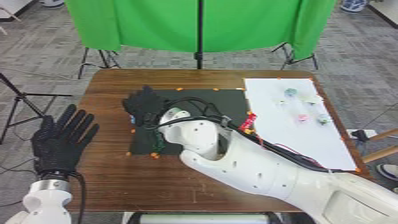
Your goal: Arrange flowers
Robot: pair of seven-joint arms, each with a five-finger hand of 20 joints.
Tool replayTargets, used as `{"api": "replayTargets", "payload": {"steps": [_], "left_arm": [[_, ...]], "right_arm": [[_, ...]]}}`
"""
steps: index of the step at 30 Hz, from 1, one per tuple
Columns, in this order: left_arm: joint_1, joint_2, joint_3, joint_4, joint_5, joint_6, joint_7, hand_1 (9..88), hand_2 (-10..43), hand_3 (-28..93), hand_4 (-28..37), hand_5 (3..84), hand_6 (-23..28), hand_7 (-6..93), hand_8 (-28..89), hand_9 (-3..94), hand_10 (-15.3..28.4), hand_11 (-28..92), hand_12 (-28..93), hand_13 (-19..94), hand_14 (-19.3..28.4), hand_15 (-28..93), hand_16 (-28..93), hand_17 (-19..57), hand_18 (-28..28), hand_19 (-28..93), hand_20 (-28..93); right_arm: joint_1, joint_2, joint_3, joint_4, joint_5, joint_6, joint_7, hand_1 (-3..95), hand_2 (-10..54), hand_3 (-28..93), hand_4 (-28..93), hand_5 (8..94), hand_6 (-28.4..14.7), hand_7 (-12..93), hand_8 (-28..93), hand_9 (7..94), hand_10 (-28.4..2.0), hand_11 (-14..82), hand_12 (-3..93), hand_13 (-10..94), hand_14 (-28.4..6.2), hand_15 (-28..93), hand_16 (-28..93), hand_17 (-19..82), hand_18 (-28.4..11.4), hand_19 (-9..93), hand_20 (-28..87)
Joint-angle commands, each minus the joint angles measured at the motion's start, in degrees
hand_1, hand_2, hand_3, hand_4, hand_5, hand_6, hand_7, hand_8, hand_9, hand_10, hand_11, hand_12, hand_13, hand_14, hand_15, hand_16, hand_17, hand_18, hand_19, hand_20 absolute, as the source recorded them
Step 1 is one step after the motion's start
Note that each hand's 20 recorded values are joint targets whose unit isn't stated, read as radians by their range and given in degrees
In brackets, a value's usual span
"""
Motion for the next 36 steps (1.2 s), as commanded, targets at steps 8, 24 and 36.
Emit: {"api": "replayTargets", "payload": {"steps": [8, 24, 36], "left_arm": [[-3.2, 0.37, 2.72, 1.65, -0.02, -0.55, -1.37, 23.3, 12.9, 74, -28.3, 42.8, 7.1, 11.6, -9, 36.3, 14.1, 21, 10, 28, 12.9, 28, -6, -3.0, 12.6, 25, 12], [-2.2, 0.04, 2.24, 1.51, 0.07, -0.89, -2.01, 23.4, 12.8, 74, -28.3, 42.9, 7.1, 11.8, -9, 36.4, 14.2, 21, 10, 28, 13.1, 29, -6, -3.1, 12.7, 25, 12], [-3.0, 0.03, 2.59, 1.96, 0.24, -1.02, -2.51, 23.5, 12.8, 74, -28.3, 42.8, 7.1, 11.8, -9, 36.2, 14.1, 21, 10, 28, 13.7, 29, -5, -3.1, 12.7, 25, 12]], "right_arm": [[-3.5, -3.4, 1.6, 6.4, -6.6, -3.5, 2.1, 62.4, -9.5, 64, -28, 72.2, 1.2, 41, 6, 80.4, -8.7, 8.5, 40.8, 62, -5.3, 40, 44, 22, -20.5, 62, 33], [-4.4, -2.9, -0.1, 4.9, -5.9, -2.0, 6.5, 60.4, -9.5, 66, -28, 69.3, -0.3, 37, 4, 77.9, -10.2, 9.1, 39.1, 59, -7.0, 44, 40, 20, -21.7, 63, 31], [-3.7, -2.8, -0.9, 4.8, -4.2, -0.4, 9.4, 55.9, -9.5, 71, -28, 65.7, -1.0, 30, 1, 72.4, -11.8, 16.7, 31.7, 58, -8.9, 47, 36, 19, -22.6, 64, 30]]}}
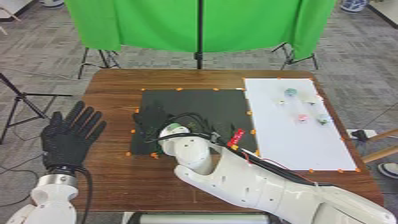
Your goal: Arrange flowers
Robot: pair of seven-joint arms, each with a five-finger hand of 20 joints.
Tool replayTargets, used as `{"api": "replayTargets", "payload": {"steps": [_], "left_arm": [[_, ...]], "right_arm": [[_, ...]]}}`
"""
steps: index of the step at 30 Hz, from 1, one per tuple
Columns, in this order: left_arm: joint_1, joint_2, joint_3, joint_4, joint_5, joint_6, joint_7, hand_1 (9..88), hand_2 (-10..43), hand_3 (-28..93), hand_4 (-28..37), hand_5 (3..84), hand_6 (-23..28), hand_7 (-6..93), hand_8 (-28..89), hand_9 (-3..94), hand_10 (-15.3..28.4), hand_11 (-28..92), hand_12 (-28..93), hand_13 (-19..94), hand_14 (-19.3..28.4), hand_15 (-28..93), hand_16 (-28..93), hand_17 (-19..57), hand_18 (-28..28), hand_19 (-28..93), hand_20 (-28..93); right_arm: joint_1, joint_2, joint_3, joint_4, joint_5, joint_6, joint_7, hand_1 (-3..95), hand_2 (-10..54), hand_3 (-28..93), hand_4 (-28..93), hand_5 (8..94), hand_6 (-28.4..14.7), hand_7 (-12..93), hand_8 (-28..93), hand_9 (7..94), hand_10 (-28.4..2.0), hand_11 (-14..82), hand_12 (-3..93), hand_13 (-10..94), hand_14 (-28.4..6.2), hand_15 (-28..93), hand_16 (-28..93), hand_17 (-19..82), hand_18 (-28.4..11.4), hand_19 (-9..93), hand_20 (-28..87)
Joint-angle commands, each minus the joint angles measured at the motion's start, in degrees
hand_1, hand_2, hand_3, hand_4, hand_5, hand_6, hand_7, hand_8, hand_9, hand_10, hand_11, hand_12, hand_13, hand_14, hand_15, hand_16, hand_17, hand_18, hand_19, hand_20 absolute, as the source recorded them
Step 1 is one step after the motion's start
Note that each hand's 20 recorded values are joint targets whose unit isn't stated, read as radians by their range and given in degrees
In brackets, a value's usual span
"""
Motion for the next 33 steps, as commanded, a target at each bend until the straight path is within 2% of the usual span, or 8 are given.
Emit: {"api": "replayTargets", "payload": {"steps": [1, 6, 12, 16, 19, 25, 28, 33], "left_arm": [[0.7, -0.18, 0.19, 0.41, 0.24, -0.47, -0.47, 23.5, 12.8, 74, -28.3, 42.8, 7.1, 11.8, -9, 36.2, 14.1, 21, 10, 27, 13.7, 29, -5, -3.1, 12.6, 25, 12], [1.2, -0.6, 0.08, 0.23, 0.29, -0.48, -0.64, 23.6, 12.7, 74, -28.3, 42.7, 7.0, 11.9, -9, 36.2, 14.2, 21, 10, 27, 13.7, 29, -5, -3.1, 12.6, 25, 12], [2.7, -2.03, -0.94, 0.09, 0.2, -0.41, -0.68, 23.5, 12.6, 74, -28.3, 42.7, 7.1, 11.8, -9, 36.1, 14.1, 21, 10, 28, 13.6, 29, -5, -3.0, 12.6, 25, 12], [3.1, -3.4, -1.52, 0.14, 0.16, -0.55, -0.75, 22.9, 12.7, 74, -28.3, 42.6, 7.1, 11.7, -9, 36.1, 14.1, 21, 10, 28, 13.5, 29, -5, -3.0, 12.7, 25, 12], [3.4, -3.9, -1.66, 0.15, 0.58, -0.88, -1.07, 22.6, 12.8, 74, -28.3, 42.6, 7.1, 11.6, -9, 36.0, 14.1, 21, 10, 27, 13.5, 29, -5, -3.0, 12.6, 25, 12], [4.2, -3.97, -2.18, -0.29, 0.85, -1.46, -0.4, 22.3, 12.6, 74, -28.3, 42.5, 7.0, 11.8, -9, 36.1, 14.1, 21, 10, 28, 13.3, 28, -5, -3.0, 12.6, 25, 12], [5.5, -4.23, -2.92, -1.04, 1.06, -1.73, -0.13, 22.3, 12.6, 74, -28.3, 42.4, 6.9, 11.7, -9, 36.0, 14.0, 21, 10, 28, 13.2, 28, -5, -3.0, 12.6, 25, 12], [6.2, -4.15, -3.24, -1.41, 0.86, -1.2, 0.15, 22.3, 12.6, 74, -28.3, 42.3, 6.9, 11.6, -9, 35.9, 14.0, 21, 10, 28, 13.1, 28, -5, -3.0, 12.7, 25, 12]], "right_arm": [[1.2, 0.3, -0.2, -0.2, 0.6, 1.7, 2.3, 55.8, -9.5, 71, -28, 65.8, -1.0, 30, 1, 72.2, -12.0, 16.9, 31.4, 58, -8.9, 47, 36, 19, -22.6, 64, 30], [1.0, 0.0, 1.2, -1.1, 3.4, 2.5, 4.2, 55.2, -9.5, 72, -28, 65.6, -1.3, 28, 0, 71.2, -12.7, 18.5, 29.7, 58, -9.4, 48, 36, 19, -22.7, 64, 29], [-0.7, -0.1, 8.9, -5.6, 11.0, 4.6, 6.7, 50.2, -9.5, 76, -28, 65.0, -1.3, 26, -5, 68.7, -14.7, 23.8, 21.5, 57, -11.8, 51, 30, 19, -22.9, 63, 27], [-0.4, 1.1, 14.9, -7.9, 15.0, 4.5, 6.4, 47.0, -9.5, 78, -28, 62.9, -2.5, 24, -13, 66.1, -15.8, 22.0, 19.8, 56, -13.7, 52, 25, 18, -23.0, 63, 26], [0.1, 5.6, 18.2, -11.0, 16.8, 6.0, 7.0, 45.3, -9.5, 79, -28, 61.2, -3.1, 23, -13, 63.1, -16.6, 19.6, 18.8, 54, -14.5, 52, 23, 18, -22.9, 62, 25], [-1.9, 17.3, 28.4, -16.0, 18.1, 0.4, 8.7, 43.8, -9.5, 79, -28, 55.5, -4.0, 21, -12, 56.1, -17.9, 15.8, 17.8, 47, -16.7, 50, 20, 15, -22.8, 59, 23], [-4.0, 23.9, 31.7, -18.1, 19.7, 0.0, 11.8, 44.2, -9.5, 79, -28, 54.1, -4.2, 20, -12, 54.0, -18.0, 14.6, 17.6, 46, -17.2, 49, 19, 15, -22.6, 59, 23], [-10.3, 32.5, 39.0, -19.7, 20.9, -5.0, 14.0, 44.8, -9.5, 79, -28, 53.6, -4.3, 20, -12, 52.8, -17.7, 13.8, 17.4, 44, -17.3, 48, 18, 14, -22.5, 58, 22]]}}
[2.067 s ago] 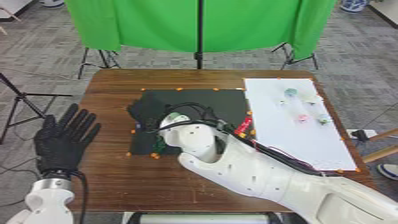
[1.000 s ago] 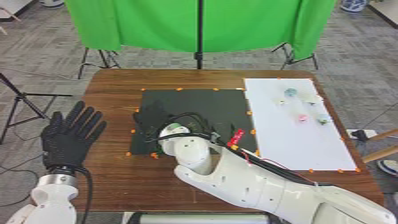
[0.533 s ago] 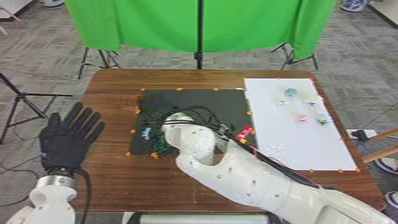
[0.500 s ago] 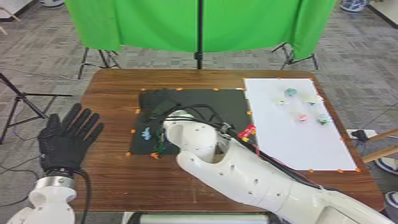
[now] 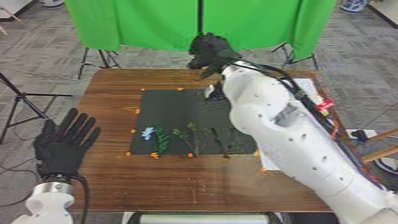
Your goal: Arrange flowers
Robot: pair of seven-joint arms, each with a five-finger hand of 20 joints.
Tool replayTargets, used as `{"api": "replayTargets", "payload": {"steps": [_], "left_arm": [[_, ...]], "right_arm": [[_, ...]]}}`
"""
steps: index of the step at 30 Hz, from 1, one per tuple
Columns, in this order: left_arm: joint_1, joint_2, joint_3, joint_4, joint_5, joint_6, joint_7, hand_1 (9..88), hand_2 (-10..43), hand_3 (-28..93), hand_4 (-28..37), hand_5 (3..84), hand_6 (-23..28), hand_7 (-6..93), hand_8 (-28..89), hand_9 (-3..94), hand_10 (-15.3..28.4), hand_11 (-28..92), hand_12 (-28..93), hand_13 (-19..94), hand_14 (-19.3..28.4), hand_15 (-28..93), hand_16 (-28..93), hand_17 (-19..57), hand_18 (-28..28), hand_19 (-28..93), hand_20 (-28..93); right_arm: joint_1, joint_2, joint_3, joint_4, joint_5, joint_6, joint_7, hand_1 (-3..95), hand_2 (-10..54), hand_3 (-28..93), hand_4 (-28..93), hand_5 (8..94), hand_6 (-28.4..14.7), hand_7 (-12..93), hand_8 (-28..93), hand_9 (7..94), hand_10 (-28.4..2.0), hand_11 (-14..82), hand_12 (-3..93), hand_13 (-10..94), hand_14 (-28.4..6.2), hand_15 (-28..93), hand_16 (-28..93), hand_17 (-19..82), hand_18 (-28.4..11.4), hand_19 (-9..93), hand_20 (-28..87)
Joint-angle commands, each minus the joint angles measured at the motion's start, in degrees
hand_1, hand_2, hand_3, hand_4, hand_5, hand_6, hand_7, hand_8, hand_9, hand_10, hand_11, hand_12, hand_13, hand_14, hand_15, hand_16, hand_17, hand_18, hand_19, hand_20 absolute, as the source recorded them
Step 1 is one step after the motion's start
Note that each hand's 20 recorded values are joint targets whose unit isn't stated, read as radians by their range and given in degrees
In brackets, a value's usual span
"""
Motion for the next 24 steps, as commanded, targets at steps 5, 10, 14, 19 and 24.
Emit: {"api": "replayTargets", "payload": {"steps": [5, 10, 14, 19, 24], "left_arm": [[1.9, -0.35, -0.16, -0.39, 0.53, -0.29, 0.12, 22.5, 12.5, 74, -28.3, 42.3, 6.8, 11.7, -9, 36.1, 14.0, 21, 10, 28, 13.0, 28, -5, -3.0, 12.7, 25, 12], [1.9, -0.42, -0.49, -0.28, 0.57, -0.16, 0.3, 22.7, 12.3, 74, -28.3, 42.4, 6.8, 11.7, -9, 36.1, 14.0, 21, 10, 28, 12.9, 28, -5, -3.0, 12.7, 25, 12], [1.5, -0.28, -0.2, -0.09, 0.65, -0.24, 0.11, 22.8, 12.3, 74, -28.3, 42.4, 6.8, 11.8, -9, 36.2, 14.0, 21, 10, 28, 12.9, 28, -5, -3.0, 12.7, 25, 12], [0.6, -0.35, 0.61, 0.21, 0.76, -0.34, -0.31, 22.9, 12.1, 74, -28.3, 42.5, 6.8, 11.7, -9, 36.2, 13.8, 21, 10, 28, 12.8, 27, -5, -3.0, 12.7, 25, 12], [-0.4, -0.16, 1.27, 0.49, 0.84, -0.64, -0.43, 23.3, 12.2, 74, -28.3, 42.5, 6.8, 11.7, -9, 36.3, 13.8, 21, 10, 28, 12.8, 27, -5, -3.0, 12.7, 25, 12]], "right_arm": [[-14.1, 24.2, 16.2, 0.7, 0.5, -8.3, 5.7, 46.6, -9.5, 80, -28, 53.2, -4.0, 20, -12, 51.5, -16.8, 12.9, 17.3, 43, -17.0, 46, 17, 14, -22.3, 57, 22], [-18.4, 26.6, 19.3, 1.2, 0.5, -11.2, 5.6, 51.0, -9.5, 80, -28, 54.6, -2.3, 22, -13, 52.7, -15.4, 13.2, 16.9, 45, -15.5, 43, 18, 15, -21.9, 57, 23], [-19.4, 27.3, 20.3, 1.3, 1.0, -16.0, 5.0, 51.1, -9.5, 80, -28, 53.4, -2.2, 21, -13, 52.1, -15.0, 12.5, 16.5, 45, -15.0, 43, 18, 15, -21.9, 58, 23], [-18.5, 26.3, 20.2, 1.6, 1.2, -24.6, 4.3, 50.8, -9.5, 81, -28, 52.3, -2.4, 20, -13, 50.9, -14.5, 11.4, 16.2, 45, -14.9, 42, 19, 15, -21.9, 58, 24], [-17.1, 25.1, 18.2, 3.9, 1.7, -26.4, 4.6, 52.2, -9.5, 81, -28, 52.5, -1.8, 20, -13, 49.8, -14.1, 10.4, 16.0, 45, -14.6, 42, 19, 15, -22.0, 58, 25]]}}
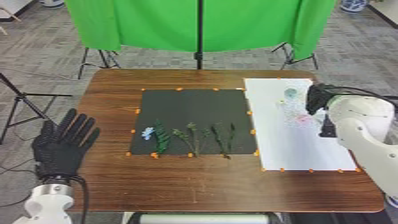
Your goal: Arrange flowers
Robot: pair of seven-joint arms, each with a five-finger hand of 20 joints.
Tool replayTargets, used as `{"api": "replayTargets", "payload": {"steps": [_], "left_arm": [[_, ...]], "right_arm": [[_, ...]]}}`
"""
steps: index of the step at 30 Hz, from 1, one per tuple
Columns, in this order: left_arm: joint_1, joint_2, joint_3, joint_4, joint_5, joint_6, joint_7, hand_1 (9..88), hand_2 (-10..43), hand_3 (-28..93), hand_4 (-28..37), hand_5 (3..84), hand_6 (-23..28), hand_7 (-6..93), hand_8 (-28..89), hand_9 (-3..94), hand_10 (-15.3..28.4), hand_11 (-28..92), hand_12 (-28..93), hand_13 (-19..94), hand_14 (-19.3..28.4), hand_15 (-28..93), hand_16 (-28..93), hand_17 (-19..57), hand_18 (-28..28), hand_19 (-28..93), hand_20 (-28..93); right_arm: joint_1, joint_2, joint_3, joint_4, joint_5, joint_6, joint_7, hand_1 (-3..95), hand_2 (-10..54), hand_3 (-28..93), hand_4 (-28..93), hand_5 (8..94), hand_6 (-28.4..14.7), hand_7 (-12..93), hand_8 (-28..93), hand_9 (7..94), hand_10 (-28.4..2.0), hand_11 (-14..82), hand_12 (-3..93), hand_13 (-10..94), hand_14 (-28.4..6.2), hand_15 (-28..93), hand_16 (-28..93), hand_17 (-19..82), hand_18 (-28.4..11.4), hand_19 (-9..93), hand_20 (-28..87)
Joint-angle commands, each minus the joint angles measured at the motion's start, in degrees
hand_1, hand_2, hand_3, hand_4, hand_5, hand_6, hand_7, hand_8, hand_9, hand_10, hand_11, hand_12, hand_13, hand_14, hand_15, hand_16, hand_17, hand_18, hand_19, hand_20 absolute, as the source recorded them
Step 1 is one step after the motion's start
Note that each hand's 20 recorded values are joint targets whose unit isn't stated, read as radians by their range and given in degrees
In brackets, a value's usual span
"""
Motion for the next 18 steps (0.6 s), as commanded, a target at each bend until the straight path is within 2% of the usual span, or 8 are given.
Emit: {"api": "replayTargets", "payload": {"steps": [1, 6, 9, 14, 18], "left_arm": [[-1.0, -0.15, 1.33, 0.9, 0.44, -0.58, -0.68, 23.4, 12.2, 74, -28.3, 42.5, 6.8, 11.7, -9, 36.3, 13.8, 21, 10, 28, 12.8, 27, -5, -3.0, 12.7, 25, 12], [-1.8, 0.35, 1.88, 1.05, 0.53, -0.42, -0.9, 23.5, 12.2, 74, -28.3, 42.5, 6.9, 11.6, -9, 36.3, 13.8, 21, 10, 28, 12.7, 27, -5, -3.0, 12.7, 25, 12], [-2.5, 0.89, 2.33, 1.19, 1.99, 0.19, -1.28, 23.5, 12.2, 74, -28.3, 42.5, 6.9, 11.6, -9, 36.3, 13.8, 21, 10, 28, 12.6, 27, -6, -2.9, 12.7, 25, 12], [-3.4, 0.99, 2.84, 1.26, 1.73, -0.07, -1.06, 23.5, 12.3, 74, -28.3, 42.4, 6.9, 11.5, -9, 36.1, 13.6, 20, 10, 28, 12.4, 26, -5, -2.9, 12.7, 25, 12], [-3.4, 0.72, 2.94, 1.23, 1.59, 0.16, -1.29, 23.4, 12.3, 74, -28.3, 42.5, 6.8, 11.6, -9, 36.1, 13.7, 21, 10, 28, 12.5, 27, -5, -2.9, 12.6, 25, 12]], "right_arm": [[2.3, -1.7, -2.6, 3.1, 0.5, -1.4, 0.3, 52.4, -9.5, 81, -28, 52.3, -1.8, 20, -13, 49.3, -14.0, 10.0, 15.9, 45, -14.5, 42, 19, 15, -22.0, 58, 25], [0.8, -2.0, -2.5, 2.5, 0.0, -0.5, -0.4, 52.2, -9.5, 80, -28, 51.6, -1.8, 20, -13, 49.4, -13.5, 10.0, 16.2, 46, -14.0, 43, 20, 15, -22.1, 60, 26], [-0.2, -2.0, -3.0, 2.3, -0.7, 1.3, -1.2, 51.5, -9.5, 80, -28, 52.7, -1.6, 20, -13, 51.8, -13.1, 11.2, 16.6, 48, -13.2, 45, 20, 16, -21.9, 60, 27], [-1.0, -2.0, -4.9, 2.7, -3.9, 3.6, -2.4, 53.5, -9.5, 76, -28, 60.4, 1.2, 24, -14, 59.4, -12.1, 14.3, 17.7, 53, -11.4, 48, 23, 17, -21.7, 61, 28], [-1.9, -2.4, -5.2, 3.4, -5.1, 3.1, -2.8, 58.0, -9.5, 68, -28, 64.1, 2.4, 27, -14, 64.6, -11.6, 17.9, 19.3, 56, -8.7, 45, 34, 19, -21.0, 61, 30]]}}
